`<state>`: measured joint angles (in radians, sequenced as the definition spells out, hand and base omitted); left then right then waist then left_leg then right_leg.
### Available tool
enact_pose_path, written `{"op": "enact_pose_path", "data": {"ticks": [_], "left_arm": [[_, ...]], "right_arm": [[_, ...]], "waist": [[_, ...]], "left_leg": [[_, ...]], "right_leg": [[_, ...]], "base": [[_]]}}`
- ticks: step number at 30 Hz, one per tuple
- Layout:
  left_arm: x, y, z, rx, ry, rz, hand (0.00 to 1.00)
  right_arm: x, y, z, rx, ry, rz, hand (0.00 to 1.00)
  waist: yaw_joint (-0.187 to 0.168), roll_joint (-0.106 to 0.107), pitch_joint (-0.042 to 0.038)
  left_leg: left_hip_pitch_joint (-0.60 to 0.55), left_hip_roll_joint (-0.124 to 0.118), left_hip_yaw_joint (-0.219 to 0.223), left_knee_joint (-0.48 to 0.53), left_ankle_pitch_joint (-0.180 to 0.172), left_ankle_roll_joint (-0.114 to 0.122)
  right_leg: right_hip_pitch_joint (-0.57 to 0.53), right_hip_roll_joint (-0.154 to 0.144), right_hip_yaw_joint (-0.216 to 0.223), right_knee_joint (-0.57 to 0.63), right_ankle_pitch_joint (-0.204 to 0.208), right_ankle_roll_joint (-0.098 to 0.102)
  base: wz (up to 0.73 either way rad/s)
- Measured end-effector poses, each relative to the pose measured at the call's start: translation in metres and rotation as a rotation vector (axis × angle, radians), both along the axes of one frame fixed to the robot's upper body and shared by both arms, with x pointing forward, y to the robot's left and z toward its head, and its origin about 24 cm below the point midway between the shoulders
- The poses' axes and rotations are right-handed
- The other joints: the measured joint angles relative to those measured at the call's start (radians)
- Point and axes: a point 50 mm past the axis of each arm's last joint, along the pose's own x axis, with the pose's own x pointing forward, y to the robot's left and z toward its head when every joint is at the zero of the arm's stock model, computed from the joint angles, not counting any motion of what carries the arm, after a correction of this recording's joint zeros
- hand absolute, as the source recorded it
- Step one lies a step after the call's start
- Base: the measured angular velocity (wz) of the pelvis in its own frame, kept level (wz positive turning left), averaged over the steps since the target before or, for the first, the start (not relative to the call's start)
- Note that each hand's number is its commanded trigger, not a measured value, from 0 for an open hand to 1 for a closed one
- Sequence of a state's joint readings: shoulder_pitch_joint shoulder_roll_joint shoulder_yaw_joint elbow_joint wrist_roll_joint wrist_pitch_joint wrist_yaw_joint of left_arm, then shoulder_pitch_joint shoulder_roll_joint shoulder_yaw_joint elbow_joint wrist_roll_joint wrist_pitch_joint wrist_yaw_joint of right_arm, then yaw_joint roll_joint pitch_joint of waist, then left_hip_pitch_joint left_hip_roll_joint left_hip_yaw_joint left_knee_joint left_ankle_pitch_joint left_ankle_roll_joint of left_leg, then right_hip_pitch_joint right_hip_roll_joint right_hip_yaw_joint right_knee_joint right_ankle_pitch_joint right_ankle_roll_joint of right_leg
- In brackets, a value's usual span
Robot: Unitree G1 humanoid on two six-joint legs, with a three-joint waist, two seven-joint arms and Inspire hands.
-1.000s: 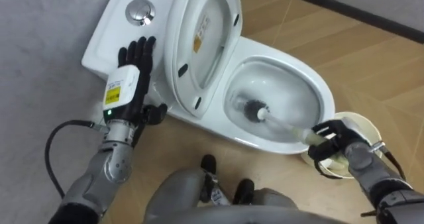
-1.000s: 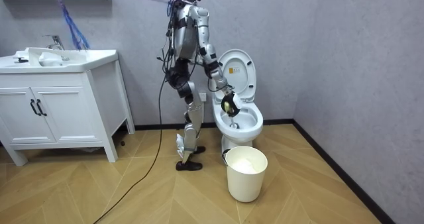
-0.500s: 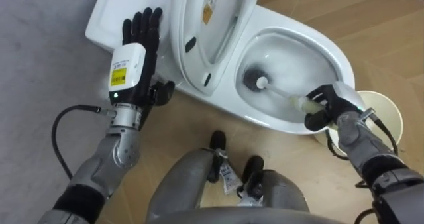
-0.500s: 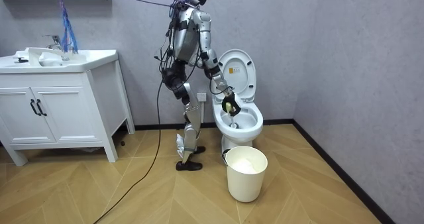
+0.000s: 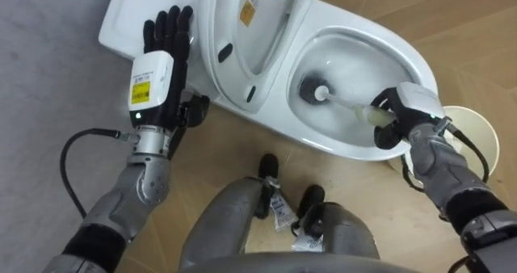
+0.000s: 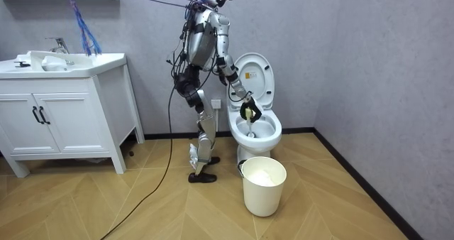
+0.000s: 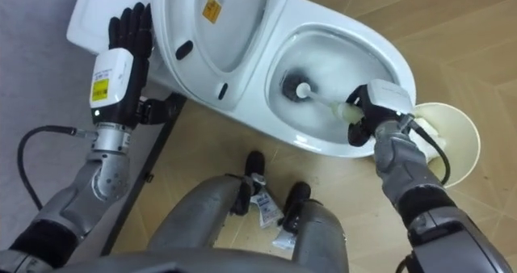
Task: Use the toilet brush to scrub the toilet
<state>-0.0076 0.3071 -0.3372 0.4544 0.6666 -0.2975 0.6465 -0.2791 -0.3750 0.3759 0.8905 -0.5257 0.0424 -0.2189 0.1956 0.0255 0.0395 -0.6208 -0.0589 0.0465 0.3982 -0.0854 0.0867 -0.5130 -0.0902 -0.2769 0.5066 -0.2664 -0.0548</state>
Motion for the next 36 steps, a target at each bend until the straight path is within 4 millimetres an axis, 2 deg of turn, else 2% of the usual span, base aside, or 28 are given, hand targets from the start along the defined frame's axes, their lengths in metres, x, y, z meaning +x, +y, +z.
{"op": "enact_pose_path", "data": {"ticks": [3,5,7,9,14,19,23,24,29,33,35,36], "left_arm": [[0.0,0.0,0.001,0.0,-0.006,0.004,0.0],[0.001,0.0,0.001,-0.005,-0.013,0.008,0.0],[0.001,0.0,0.002,-0.005,-0.021,0.011,0.0],[0.002,0.001,0.003,-0.006,-0.027,0.02,0.0],[0.003,0.003,0.002,-0.002,-0.016,0.047,0.0],[0.002,0.002,0.0,0.009,0.0,0.06,0.0],[0.001,0.003,-0.001,0.012,0.001,0.065,0.0],[0.001,0.003,-0.002,0.011,0.003,0.066,0.0],[-0.005,0.002,-0.006,0.017,0.019,0.074,0.0],[-0.007,0.002,-0.009,0.03,0.031,0.085,0.0],[-0.008,0.0,-0.01,0.033,0.037,0.078,0.0],[-0.008,-0.001,-0.011,0.035,0.041,0.075,0.0]], "right_arm": [[-0.002,-0.006,-0.002,0.138,-0.005,-0.134,1.0],[0.001,-0.011,0.0,0.221,-0.022,-0.221,1.0],[0.002,-0.017,0.001,0.305,-0.033,-0.31,1.0],[0.004,-0.025,0.005,0.413,-0.069,-0.42,1.0],[0.005,-0.025,0.005,0.458,-0.082,-0.453,1.0],[0.007,-0.022,0.007,0.456,-0.089,-0.434,1.0],[0.013,-0.004,0.007,0.367,-0.095,-0.32,1.0],[0.013,0.004,0.005,0.319,-0.083,-0.26,1.0],[0.005,0.017,0.005,0.163,-0.071,-0.08,1.0],[0.002,0.028,0.006,0.03,-0.067,0.043,1.0],[0.001,0.03,0.005,-0.001,-0.059,0.068,1.0],[0.001,0.032,0.005,-0.013,-0.054,0.077,1.0]], "waist": [[0.0,-0.001,0.0005],[-0.006,-0.005,0.0033],[-0.006,-0.013,0.0084],[-0.007,-0.015,0.0099],[-0.023,-0.013,0.0094],[-0.025,-0.007,0.0095],[-0.02,-0.003,0.008],[-0.019,0.002,0.0057],[-0.013,0.02,-0.0058],[-0.005,0.029,-0.0088],[-0.004,0.036,-0.0144],[-0.003,0.036,-0.0143]], "left_leg": [[-0.005,0.0,0.001,-0.001,0.001,0.001],[-0.006,-0.007,0.005,-0.006,0.006,0.003],[-0.006,-0.008,0.014,-0.004,0.006,0.004],[-0.011,-0.008,0.021,-0.002,0.007,0.004],[-0.012,-0.007,0.026,0.009,0.007,0.004],[-0.007,-0.008,0.033,0.01,0.008,0.006],[-0.008,-0.005,0.033,0.008,0.008,0.004],[-0.008,-0.001,0.029,0.008,0.007,0.004],[-0.003,0.006,0.022,0.0,0.002,-0.002],[0.005,0.013,0.016,-0.001,-0.003,-0.009],[0.008,0.014,0.004,0.0,-0.005,-0.013],[0.013,0.014,0.003,-0.002,-0.006,-0.014]], "right_leg": [[-0.008,-0.002,0.002,0.001,0.0,0.0],[-0.018,-0.013,0.001,0.015,-0.007,0.0],[-0.027,-0.015,0.014,0.033,-0.012,0.001],[-0.038,-0.017,0.022,0.047,-0.014,0.001],[-0.04,-0.021,0.024,0.054,-0.02,-0.002],[-0.044,-0.027,0.027,0.067,-0.025,-0.001],[-0.044,-0.021,0.026,0.059,-0.024,-0.003],[-0.037,-0.015,0.023,0.047,-0.019,-0.005],[-0.018,-0.002,0.014,0.008,-0.01,-0.007],[0.0,0.009,0.007,-0.012,-0.006,-0.01],[0.015,0.014,-0.003,-0.027,-0.004,-0.013],[0.02,0.014,-0.004,-0.028,-0.004,-0.013]], "base": [[-0.03],[0.02],[-0.03],[-0.08],[-0.02],[-0.02],[0.0],[0.0],[0.01],[0.0],[0.12],[0.09]]}}
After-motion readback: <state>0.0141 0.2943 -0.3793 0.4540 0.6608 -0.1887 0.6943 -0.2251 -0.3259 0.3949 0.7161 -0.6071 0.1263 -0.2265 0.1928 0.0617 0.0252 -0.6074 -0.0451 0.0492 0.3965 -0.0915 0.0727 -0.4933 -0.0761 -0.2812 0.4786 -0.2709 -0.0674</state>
